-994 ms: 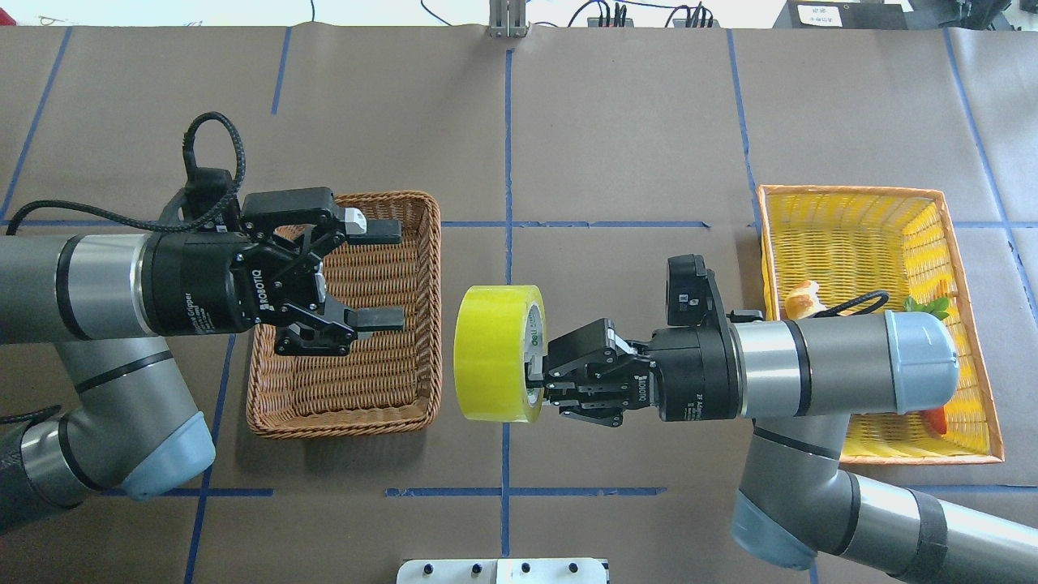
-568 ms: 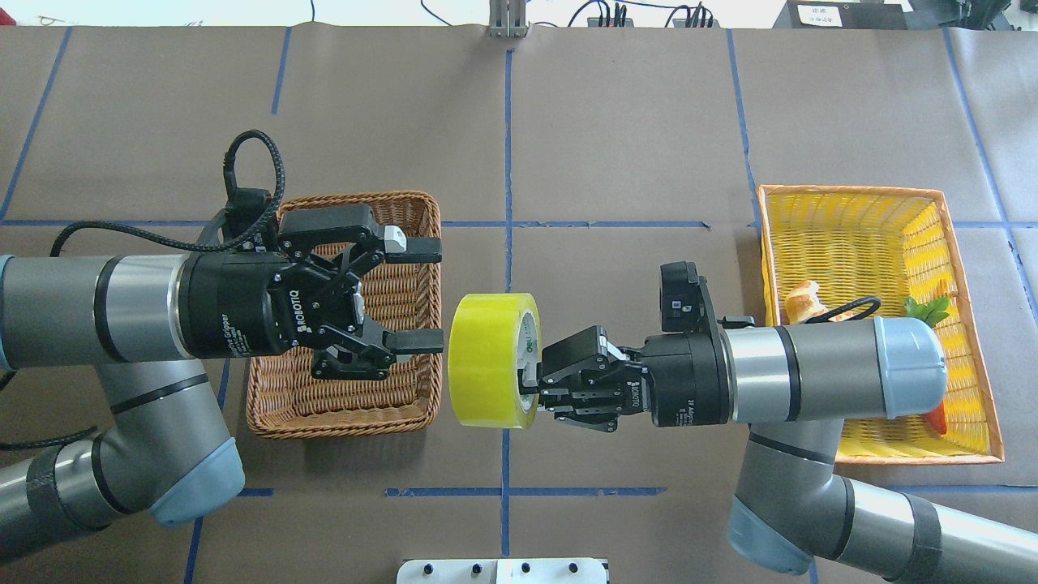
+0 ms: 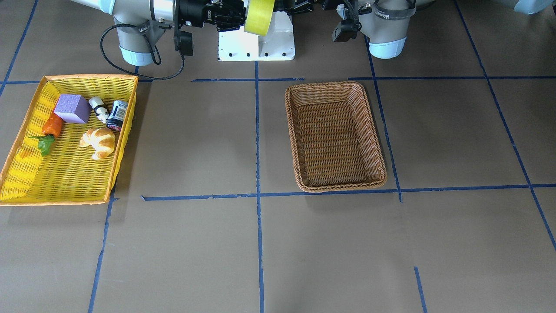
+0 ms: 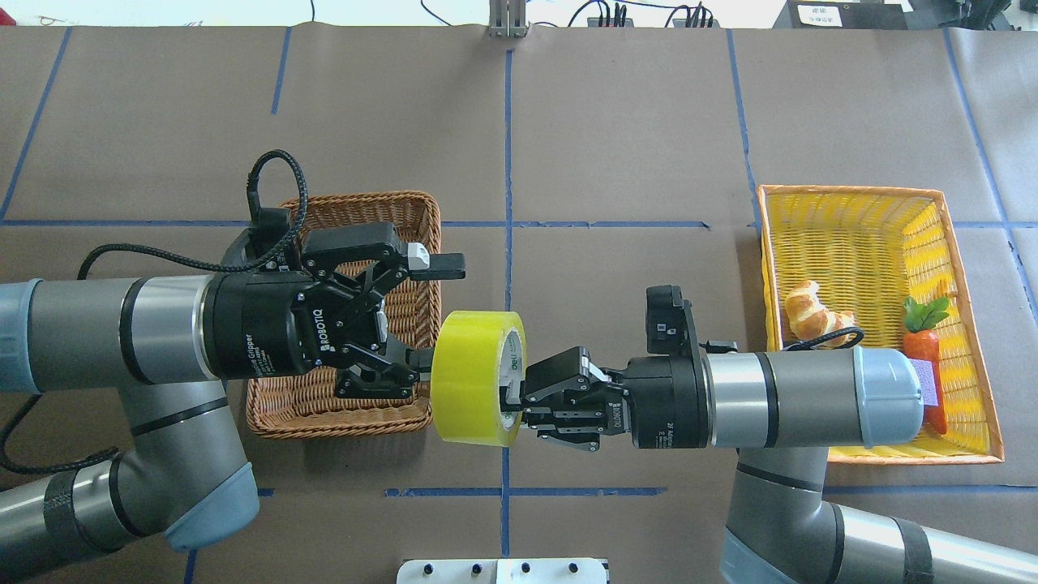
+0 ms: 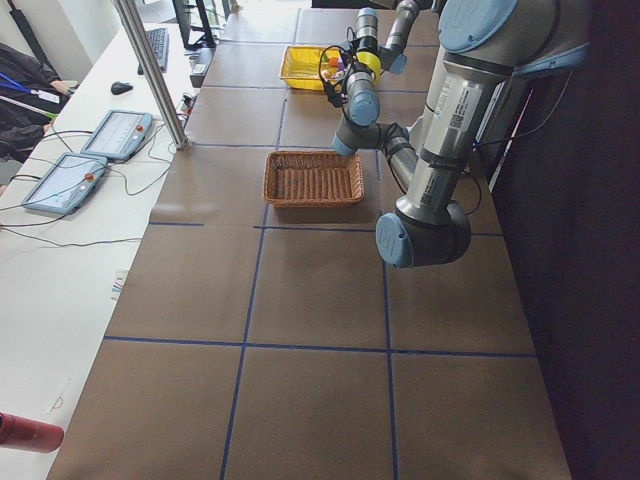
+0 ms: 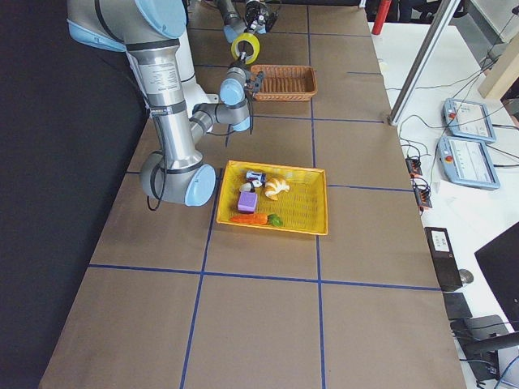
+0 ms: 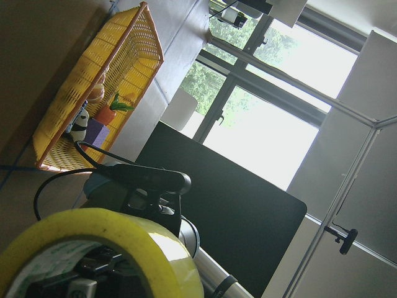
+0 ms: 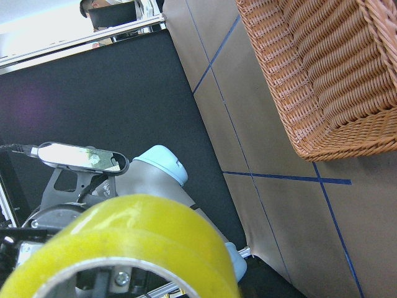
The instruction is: Move tape to another basket
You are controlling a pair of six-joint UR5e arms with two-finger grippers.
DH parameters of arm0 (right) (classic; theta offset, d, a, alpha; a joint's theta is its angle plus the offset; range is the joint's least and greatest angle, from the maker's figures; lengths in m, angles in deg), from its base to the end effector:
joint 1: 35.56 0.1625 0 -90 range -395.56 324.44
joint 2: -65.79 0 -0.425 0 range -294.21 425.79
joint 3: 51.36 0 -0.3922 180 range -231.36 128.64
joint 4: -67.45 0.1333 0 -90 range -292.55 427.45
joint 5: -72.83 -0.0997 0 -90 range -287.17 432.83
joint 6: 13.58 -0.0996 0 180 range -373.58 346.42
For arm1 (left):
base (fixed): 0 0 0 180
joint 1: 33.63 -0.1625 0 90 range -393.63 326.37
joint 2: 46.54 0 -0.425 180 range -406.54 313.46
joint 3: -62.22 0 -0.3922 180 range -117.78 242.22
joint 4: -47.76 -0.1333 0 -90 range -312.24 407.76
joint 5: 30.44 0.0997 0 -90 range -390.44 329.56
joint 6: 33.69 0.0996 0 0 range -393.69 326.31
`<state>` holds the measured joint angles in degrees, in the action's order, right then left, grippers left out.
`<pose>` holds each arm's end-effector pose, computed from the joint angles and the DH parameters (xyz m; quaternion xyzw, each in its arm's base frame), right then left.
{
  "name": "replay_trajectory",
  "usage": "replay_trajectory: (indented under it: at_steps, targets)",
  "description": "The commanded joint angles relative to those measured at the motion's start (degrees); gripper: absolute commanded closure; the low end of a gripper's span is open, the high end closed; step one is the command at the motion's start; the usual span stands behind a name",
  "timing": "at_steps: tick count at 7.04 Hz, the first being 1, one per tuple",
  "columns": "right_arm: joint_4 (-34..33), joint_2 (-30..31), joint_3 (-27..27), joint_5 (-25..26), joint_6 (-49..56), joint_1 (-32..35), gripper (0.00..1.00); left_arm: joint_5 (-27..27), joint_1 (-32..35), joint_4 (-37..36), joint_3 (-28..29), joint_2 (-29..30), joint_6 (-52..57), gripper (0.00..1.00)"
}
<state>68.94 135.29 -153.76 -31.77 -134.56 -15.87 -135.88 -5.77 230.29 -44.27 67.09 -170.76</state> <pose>-0.4356 -0.2708 0.2108 -0.1453 -0.8673 0.0964 0.4663 0.3686 -0.3156 0.1608 -0.2046 0.8858 -0.1444 0.3907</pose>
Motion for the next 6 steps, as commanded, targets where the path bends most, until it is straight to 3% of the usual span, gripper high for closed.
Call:
replay_trajectory:
  at_steps: [1, 3, 4, 5, 6]
  targets:
    - [0.0, -1.11, -0.07, 0.36, 0.13, -0.62, 1.0, 0.06, -0.18, -0.06, 0.06, 0.02, -0.04, 0.0]
    - [-0.08, -1.99, -0.16, 1.41, 0.13, -1.41, 0.99, 0.06, -0.26, 0.02, 0.06, 0.02, -0.04, 0.03]
    - [-0.08, -1.91, -0.16, 1.5, 0.13, -1.32, 0.99, 0.06, -0.35, 0.02, -0.03, 0.02, -0.13, 0.13]
    - [-0.08, -1.91, -0.16, 1.59, 0.13, -1.32, 0.99, 0.06, -0.35, 0.02, -0.12, -0.07, -0.21, 0.36]
    - [-0.08, -1.82, -0.08, 1.85, 0.13, -1.23, 0.9, -0.03, -0.35, 0.02, -0.03, -0.24, -1.0, 0.73]
